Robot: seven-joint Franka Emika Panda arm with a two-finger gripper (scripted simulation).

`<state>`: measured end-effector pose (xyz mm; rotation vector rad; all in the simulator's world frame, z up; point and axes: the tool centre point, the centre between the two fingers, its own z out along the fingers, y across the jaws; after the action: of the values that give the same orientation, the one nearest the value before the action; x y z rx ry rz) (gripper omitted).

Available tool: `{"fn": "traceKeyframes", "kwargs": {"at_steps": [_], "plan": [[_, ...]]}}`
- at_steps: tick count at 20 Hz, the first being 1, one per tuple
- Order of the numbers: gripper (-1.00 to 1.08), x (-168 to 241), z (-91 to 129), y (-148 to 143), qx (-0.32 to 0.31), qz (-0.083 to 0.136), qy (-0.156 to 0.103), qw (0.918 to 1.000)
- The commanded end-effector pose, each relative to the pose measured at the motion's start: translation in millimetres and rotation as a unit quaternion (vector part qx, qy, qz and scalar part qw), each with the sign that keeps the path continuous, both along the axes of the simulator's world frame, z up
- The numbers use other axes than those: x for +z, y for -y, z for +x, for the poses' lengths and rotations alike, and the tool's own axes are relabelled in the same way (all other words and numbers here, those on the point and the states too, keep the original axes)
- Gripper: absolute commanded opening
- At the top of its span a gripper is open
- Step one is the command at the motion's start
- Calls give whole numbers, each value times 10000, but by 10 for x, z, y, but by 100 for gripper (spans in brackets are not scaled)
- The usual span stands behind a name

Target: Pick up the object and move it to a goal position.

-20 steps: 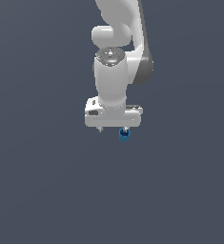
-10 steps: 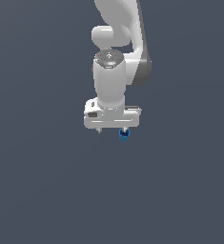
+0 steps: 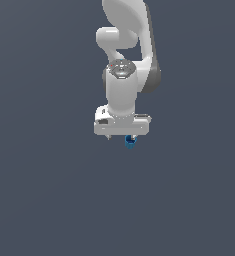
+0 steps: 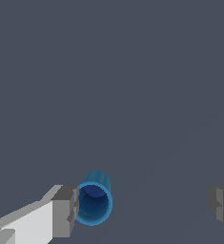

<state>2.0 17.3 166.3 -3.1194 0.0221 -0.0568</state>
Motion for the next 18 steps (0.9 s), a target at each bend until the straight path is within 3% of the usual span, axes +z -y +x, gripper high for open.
{"fn": "traceKeyframes", "kwargs": {"at_steps": [1,11,18], "plan": [[100,-119,-77,-85,-86,-12,-32,10000],[100,-633,-491,-434,-502,-76,-158,9986],[100,-757,-613,-516,-608,-95,-188,9979]]}}
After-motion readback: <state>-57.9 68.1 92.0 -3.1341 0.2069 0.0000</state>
